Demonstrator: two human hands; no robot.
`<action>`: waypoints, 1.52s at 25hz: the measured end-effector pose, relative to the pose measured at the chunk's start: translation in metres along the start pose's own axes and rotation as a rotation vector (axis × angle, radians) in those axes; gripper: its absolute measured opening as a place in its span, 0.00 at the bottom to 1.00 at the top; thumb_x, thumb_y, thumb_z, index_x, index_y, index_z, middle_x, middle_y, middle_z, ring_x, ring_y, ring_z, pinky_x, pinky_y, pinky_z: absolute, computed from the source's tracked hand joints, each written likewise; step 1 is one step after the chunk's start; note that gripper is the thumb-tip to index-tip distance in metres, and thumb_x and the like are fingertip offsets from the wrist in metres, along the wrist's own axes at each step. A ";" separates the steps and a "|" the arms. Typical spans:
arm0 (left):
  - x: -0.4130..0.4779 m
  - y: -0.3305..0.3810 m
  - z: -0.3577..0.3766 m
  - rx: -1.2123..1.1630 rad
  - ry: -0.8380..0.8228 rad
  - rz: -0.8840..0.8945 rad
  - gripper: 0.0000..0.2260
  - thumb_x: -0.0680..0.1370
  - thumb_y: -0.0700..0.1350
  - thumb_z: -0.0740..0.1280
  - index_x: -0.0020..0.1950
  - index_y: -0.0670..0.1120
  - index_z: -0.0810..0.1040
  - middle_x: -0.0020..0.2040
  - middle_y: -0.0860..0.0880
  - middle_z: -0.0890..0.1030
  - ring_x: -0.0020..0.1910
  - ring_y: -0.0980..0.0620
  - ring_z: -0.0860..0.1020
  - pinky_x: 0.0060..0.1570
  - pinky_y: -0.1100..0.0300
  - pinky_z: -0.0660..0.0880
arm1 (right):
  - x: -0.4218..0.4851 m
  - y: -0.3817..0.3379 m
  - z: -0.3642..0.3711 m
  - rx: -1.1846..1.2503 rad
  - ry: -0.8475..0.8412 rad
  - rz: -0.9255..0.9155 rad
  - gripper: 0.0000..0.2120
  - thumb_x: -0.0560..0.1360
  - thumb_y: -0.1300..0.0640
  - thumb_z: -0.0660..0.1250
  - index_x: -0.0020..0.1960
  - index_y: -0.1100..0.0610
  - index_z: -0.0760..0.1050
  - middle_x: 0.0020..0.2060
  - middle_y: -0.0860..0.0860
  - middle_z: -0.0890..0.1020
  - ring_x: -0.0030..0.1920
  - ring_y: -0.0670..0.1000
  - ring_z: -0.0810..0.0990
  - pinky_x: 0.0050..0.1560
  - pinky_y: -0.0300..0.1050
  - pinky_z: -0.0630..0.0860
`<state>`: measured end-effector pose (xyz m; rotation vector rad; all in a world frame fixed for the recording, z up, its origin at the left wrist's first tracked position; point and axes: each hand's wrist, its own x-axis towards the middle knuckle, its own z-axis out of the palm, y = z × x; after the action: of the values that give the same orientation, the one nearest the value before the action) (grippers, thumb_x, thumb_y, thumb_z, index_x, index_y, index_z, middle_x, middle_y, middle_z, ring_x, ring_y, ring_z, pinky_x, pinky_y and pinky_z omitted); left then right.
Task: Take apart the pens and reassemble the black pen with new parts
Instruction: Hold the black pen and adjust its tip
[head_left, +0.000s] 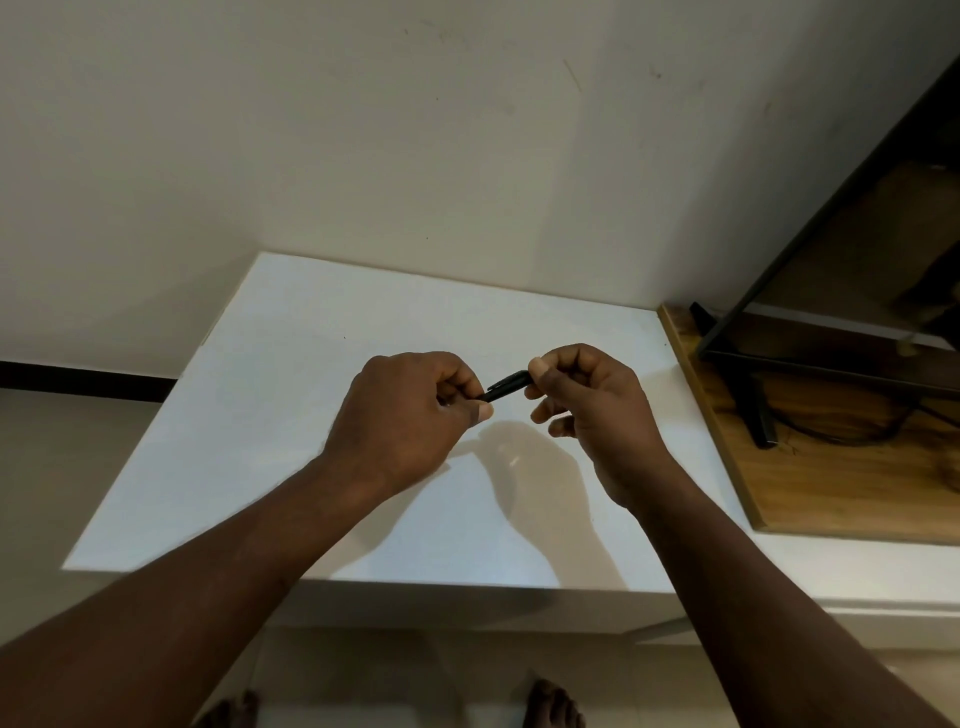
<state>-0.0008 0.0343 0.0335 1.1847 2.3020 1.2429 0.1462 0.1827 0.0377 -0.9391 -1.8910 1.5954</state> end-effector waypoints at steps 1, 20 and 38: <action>0.000 0.000 0.000 -0.012 -0.008 -0.006 0.05 0.73 0.55 0.78 0.43 0.57 0.85 0.36 0.58 0.85 0.38 0.60 0.82 0.38 0.61 0.77 | 0.000 -0.001 0.000 0.034 -0.008 0.011 0.08 0.81 0.51 0.72 0.50 0.56 0.82 0.41 0.50 0.87 0.38 0.48 0.84 0.38 0.43 0.77; 0.000 0.007 0.007 -0.525 -0.376 -0.279 0.09 0.76 0.53 0.75 0.51 0.50 0.84 0.47 0.52 0.89 0.49 0.51 0.87 0.55 0.52 0.81 | -0.003 -0.011 0.018 0.856 0.064 0.343 0.21 0.84 0.37 0.61 0.46 0.54 0.76 0.36 0.49 0.79 0.34 0.49 0.80 0.39 0.44 0.78; -0.003 0.004 0.003 -0.404 -0.648 -0.289 0.09 0.83 0.47 0.67 0.51 0.53 0.88 0.49 0.51 0.89 0.45 0.54 0.87 0.49 0.58 0.80 | -0.003 -0.010 0.016 1.250 0.042 0.386 0.28 0.80 0.34 0.60 0.31 0.53 0.62 0.25 0.47 0.59 0.23 0.46 0.56 0.29 0.40 0.50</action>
<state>0.0045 0.0345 0.0344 0.8947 1.5863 0.9663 0.1341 0.1697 0.0443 -0.7055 -0.3795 2.3956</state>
